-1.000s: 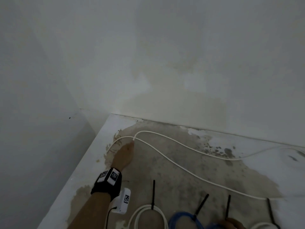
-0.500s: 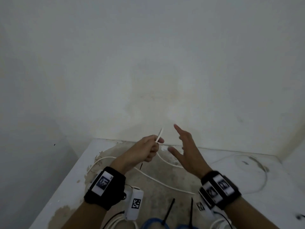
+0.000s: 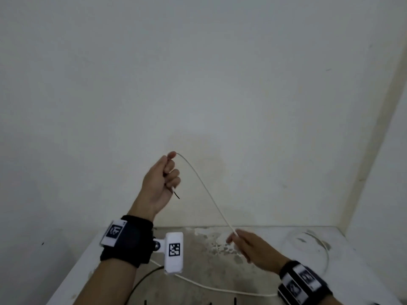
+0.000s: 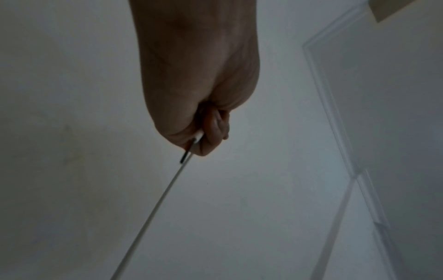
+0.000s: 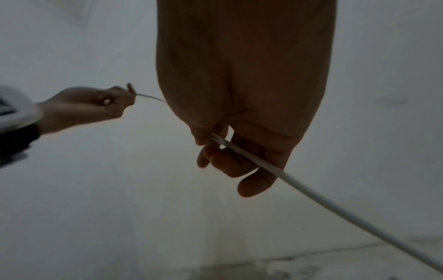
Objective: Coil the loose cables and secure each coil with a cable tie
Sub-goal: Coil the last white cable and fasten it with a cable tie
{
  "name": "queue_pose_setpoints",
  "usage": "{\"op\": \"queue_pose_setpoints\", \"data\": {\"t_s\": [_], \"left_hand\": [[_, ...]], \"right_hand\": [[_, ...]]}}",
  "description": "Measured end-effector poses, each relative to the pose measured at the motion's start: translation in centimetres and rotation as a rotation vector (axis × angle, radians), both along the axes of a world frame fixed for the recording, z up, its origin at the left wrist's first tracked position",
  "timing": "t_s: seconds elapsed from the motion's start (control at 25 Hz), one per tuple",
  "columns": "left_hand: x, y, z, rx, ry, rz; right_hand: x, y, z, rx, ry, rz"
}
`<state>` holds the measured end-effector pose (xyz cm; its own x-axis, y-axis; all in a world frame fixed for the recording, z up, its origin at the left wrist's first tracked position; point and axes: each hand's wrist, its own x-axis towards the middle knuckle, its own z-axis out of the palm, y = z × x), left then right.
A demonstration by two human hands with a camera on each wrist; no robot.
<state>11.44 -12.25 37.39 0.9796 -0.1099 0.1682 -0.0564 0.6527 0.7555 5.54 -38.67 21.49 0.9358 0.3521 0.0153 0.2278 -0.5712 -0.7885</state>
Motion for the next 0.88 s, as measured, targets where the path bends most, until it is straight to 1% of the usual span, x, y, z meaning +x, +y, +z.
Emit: {"op": "queue_pose_setpoints", "data": {"t_s": [0.08,0.16,0.24,0.32,0.4,0.48,0.52,0.6,0.64,0.72,0.76,0.88], "left_hand": [[1.3,0.1,0.0,0.017,0.009,0.06],[1.9,-1.0,-0.9,0.069,0.032,0.073],[1.8,-3.1,-2.0,0.126,0.057,0.056],[0.9,-5.6,-2.9,0.192,0.06,0.006],[-0.8,-7.8,-3.0,0.33,0.014,-0.095],[-2.7,-9.3,-2.6,0.521,-0.067,-0.247],[-3.6,-9.7,-2.4,0.588,-0.1,-0.322],[-5.0,-10.1,-1.9,0.648,-0.152,-0.431],[-5.5,-10.2,-1.7,0.666,-0.168,-0.466],[-6.2,-10.5,-1.3,0.642,-0.148,-0.537],[-6.4,-10.7,-1.2,0.577,-0.099,-0.577],[-6.6,-11.0,-1.2,0.255,0.081,-0.688]], "right_hand": [[-2.2,-1.9,0.5,-0.213,0.041,0.054],[-4.6,-2.4,3.2,-0.433,0.046,0.148],[-6.6,-2.2,6.8,-0.601,-0.028,0.237],[-8.2,-1.7,10.5,-0.65,-0.17,0.288],[-8.6,-1.6,13.4,-0.572,-0.353,0.28],[-7.6,-2.6,16.0,-0.446,-0.513,0.194],[-6.8,-3.4,17.0,-0.405,-0.586,0.134],[-5.1,-5.1,18.3,-0.307,-0.656,0.018],[-4.5,-5.7,18.6,-0.25,-0.638,-0.022],[-3.3,-6.5,18.3,-0.127,-0.551,-0.075],[-2.9,-6.5,18.0,-0.059,-0.508,-0.096],[-2.5,-6.3,16.1,0.161,-0.411,-0.142]]}}
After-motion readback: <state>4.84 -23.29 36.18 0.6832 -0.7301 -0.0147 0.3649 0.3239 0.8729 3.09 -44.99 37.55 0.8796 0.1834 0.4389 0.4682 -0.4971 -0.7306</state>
